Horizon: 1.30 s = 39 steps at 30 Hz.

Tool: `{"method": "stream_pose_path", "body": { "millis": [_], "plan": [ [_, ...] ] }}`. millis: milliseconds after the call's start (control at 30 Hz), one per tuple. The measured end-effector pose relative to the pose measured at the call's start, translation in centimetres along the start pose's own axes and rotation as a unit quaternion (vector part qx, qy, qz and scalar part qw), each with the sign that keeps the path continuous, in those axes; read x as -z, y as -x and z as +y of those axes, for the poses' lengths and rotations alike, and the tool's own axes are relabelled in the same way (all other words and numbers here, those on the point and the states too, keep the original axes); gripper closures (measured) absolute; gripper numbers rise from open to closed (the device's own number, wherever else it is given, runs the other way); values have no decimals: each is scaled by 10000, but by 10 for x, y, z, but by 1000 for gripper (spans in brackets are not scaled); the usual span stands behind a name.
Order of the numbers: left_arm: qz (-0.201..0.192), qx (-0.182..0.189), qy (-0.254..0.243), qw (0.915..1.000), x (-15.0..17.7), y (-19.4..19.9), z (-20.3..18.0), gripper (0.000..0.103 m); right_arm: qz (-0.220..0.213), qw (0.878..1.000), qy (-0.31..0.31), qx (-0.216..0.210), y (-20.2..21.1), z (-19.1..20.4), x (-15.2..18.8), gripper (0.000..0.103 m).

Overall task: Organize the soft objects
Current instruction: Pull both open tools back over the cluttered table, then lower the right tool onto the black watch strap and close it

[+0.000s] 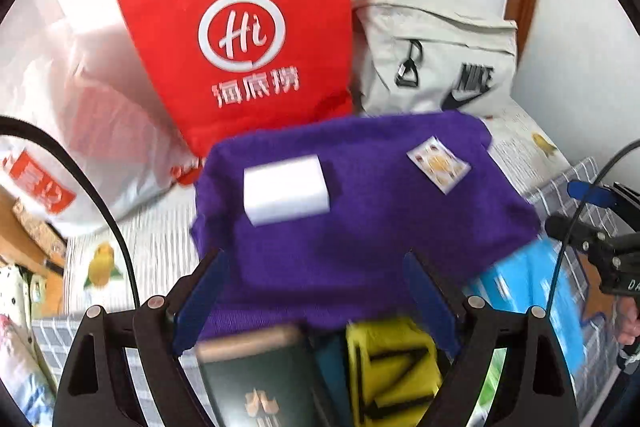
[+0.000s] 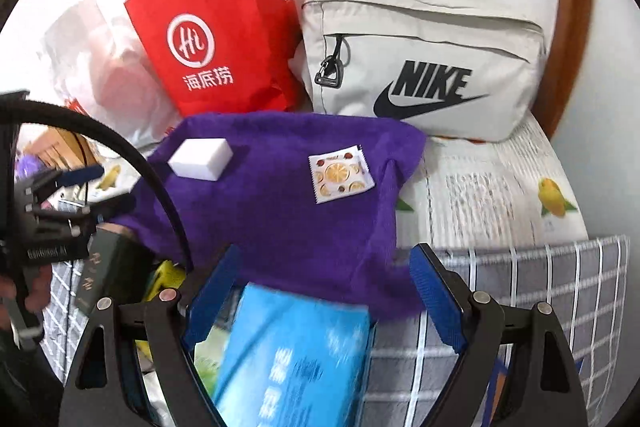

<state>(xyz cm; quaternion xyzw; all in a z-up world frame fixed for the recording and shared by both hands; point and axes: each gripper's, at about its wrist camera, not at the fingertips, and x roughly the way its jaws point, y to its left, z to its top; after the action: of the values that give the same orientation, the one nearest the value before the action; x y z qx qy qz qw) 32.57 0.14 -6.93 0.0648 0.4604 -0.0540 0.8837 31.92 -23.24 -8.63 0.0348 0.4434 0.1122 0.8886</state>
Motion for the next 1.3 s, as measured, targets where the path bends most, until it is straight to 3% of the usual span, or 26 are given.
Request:
{"method": "stream_pose_path", "body": {
  "millis": [100, 233, 400, 500, 567, 633, 733, 900, 1033, 1300],
  "plan": [
    [-73, 88, 27, 9999, 18, 15, -3, 14, -99, 9998, -144, 84, 14, 3, 15, 17],
    [-178, 391, 223, 9988, 45, 40, -6, 14, -239, 9980, -199, 557, 35, 9, 35, 17],
    [-231, 44, 522, 9984, 77, 64, -10, 14, -418, 9935, -187, 1038, 62, 16, 61, 17],
    [-434, -4, 582, 9974, 96, 78, -11, 14, -535, 9957, -243, 722, 78, 16, 78, 16],
    [-548, 226, 585, 9965, 107, 87, -12, 14, -560, 9966, -288, 532, 85, 16, 90, 16],
    [-760, 538, 731, 9930, 120, 96, -11, 14, -714, 9951, -361, 579, 93, 17, 103, 16],
    [-1002, 466, 862, 9901, 141, 108, -13, 14, -610, 9964, -304, 511, 100, 21, 119, 16],
    [-775, 229, 722, 9941, 161, 109, -23, 14, -698, 9946, 21, 768, 116, 39, 141, 16],
    [-662, 160, 741, 9949, 178, 112, -27, 14, -573, 9966, -31, 599, 123, 45, 158, 16],
    [-792, 262, 728, 9939, 203, 132, -28, 14, -565, 9975, -6, 435, 138, 59, 184, 16]
  ]
}}
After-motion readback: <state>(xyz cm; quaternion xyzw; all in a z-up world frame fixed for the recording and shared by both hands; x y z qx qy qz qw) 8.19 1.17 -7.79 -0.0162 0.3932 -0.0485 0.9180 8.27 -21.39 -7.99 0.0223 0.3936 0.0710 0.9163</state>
